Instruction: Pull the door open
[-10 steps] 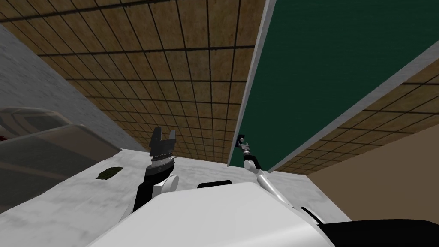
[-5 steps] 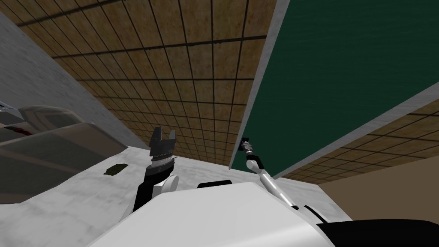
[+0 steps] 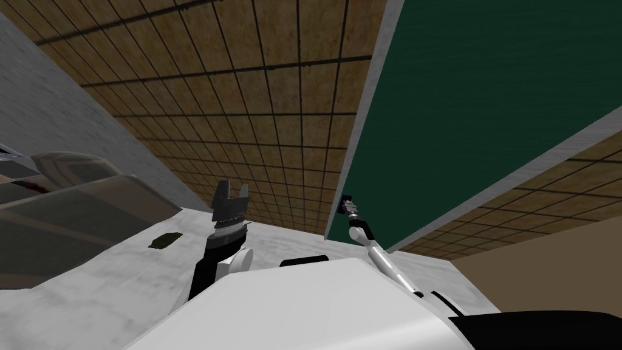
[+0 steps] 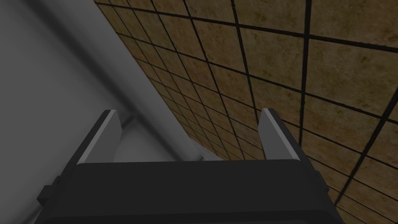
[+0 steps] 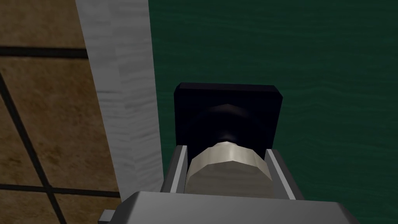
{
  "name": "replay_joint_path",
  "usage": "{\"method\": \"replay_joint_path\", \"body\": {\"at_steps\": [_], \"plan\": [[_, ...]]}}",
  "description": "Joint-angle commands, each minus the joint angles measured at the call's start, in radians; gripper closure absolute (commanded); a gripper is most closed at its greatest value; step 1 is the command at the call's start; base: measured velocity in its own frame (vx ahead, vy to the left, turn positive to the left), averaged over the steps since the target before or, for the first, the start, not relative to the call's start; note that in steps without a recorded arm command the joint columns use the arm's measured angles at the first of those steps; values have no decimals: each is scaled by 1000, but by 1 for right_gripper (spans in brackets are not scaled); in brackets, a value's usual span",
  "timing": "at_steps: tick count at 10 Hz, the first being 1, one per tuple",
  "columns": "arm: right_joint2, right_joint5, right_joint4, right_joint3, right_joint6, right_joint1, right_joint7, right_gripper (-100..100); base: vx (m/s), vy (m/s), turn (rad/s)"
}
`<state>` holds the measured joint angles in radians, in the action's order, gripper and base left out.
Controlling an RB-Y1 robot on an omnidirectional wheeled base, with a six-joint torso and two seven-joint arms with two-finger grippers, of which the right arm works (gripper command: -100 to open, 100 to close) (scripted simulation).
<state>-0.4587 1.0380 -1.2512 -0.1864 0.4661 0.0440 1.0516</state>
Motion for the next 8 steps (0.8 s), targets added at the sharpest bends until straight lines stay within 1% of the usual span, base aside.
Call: {"method": "replay_joint_path", "body": {"at_steps": [1, 2, 3, 5, 6, 7, 8], "plan": [[-16, 0, -9, -14, 6, 8, 16, 100, -98, -46, 125], [-20, 0, -11, -18, 8, 10, 21, 100, -158, -56, 112], [-30, 0, -16, -27, 12, 15, 31, 100, -199, -43, 105], [-53, 0, -29, -48, 21, 26, 54, 100, -220, -44, 135], [-66, -1, -35, -59, 25, 32, 66, 100, -227, -92, 149], [-83, -1, -45, -75, 32, 40, 84, 100, -233, -97, 224], [-94, -1, -50, -84, 36, 46, 95, 100, -222, -83, 152]]}}
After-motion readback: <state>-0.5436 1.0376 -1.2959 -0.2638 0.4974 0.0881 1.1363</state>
